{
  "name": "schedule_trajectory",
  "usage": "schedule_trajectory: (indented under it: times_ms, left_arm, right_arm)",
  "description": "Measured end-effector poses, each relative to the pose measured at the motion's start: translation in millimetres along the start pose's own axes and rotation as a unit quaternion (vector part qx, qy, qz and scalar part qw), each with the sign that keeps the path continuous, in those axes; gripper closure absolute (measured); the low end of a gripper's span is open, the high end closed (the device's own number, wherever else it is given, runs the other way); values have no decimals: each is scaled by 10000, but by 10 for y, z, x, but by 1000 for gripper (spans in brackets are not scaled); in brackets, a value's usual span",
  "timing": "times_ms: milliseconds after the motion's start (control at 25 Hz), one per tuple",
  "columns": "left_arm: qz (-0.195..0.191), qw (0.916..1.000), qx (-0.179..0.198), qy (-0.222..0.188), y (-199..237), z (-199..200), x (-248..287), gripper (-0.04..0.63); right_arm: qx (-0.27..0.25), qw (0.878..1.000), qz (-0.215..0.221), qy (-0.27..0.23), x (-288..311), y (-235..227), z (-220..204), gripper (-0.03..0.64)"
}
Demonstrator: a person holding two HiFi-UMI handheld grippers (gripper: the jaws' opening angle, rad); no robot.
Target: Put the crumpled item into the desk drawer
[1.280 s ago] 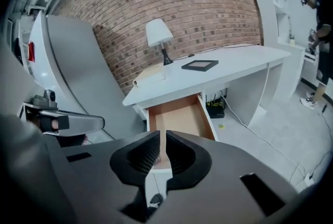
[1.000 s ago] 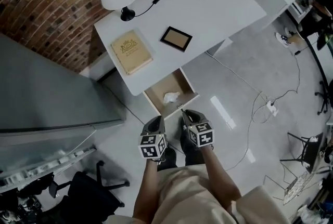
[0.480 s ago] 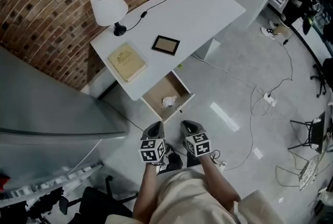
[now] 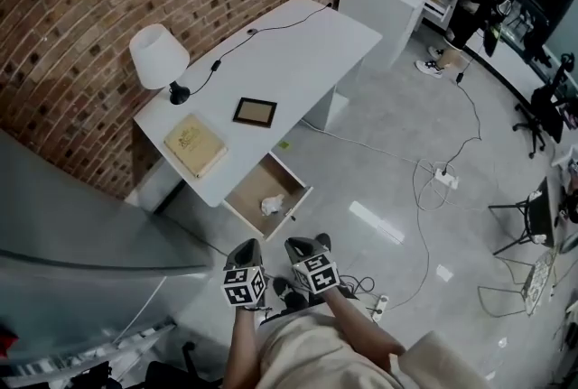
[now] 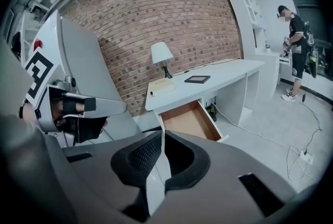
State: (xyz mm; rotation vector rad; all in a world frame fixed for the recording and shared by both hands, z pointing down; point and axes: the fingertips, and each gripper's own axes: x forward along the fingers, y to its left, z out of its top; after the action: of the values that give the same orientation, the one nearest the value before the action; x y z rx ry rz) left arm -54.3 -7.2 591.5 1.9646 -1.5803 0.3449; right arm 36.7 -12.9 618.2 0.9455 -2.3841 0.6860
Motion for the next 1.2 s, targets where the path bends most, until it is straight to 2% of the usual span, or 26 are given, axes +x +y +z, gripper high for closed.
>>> schedule_trajectory:
  times_ms: [320, 1200]
  left_arm:
    - [-96, 9998, 174, 80, -44, 14, 41, 580]
    - [-124, 9996, 249, 77, -26, 65, 92, 580]
  right_arm:
    - [9, 10000, -27, -89, 18, 30, 72, 577]
    - [-18, 9997, -128, -197, 17, -37, 189, 584]
